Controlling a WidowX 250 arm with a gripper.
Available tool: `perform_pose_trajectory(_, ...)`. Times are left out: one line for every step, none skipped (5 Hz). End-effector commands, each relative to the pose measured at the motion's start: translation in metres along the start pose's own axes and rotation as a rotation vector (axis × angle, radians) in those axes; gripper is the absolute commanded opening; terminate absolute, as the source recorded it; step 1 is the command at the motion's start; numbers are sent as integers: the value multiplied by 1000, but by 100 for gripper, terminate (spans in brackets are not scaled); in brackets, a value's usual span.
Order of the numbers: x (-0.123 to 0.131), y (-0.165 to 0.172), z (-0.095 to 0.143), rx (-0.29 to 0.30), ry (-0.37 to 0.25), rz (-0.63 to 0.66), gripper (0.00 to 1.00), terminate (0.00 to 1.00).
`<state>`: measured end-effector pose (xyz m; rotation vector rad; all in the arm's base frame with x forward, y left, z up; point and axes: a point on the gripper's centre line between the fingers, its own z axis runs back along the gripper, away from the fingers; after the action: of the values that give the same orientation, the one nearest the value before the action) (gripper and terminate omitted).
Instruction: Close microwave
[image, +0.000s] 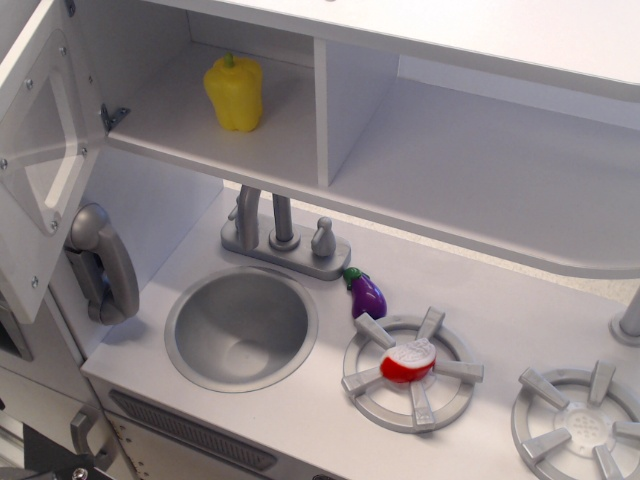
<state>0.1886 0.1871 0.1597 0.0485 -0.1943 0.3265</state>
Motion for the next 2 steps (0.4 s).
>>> perform_pose_trajectory(26,-13,-14,49,-53,59,100,0)
perform_pose_trajectory(29,-16,-28,77,-48,62,100,0)
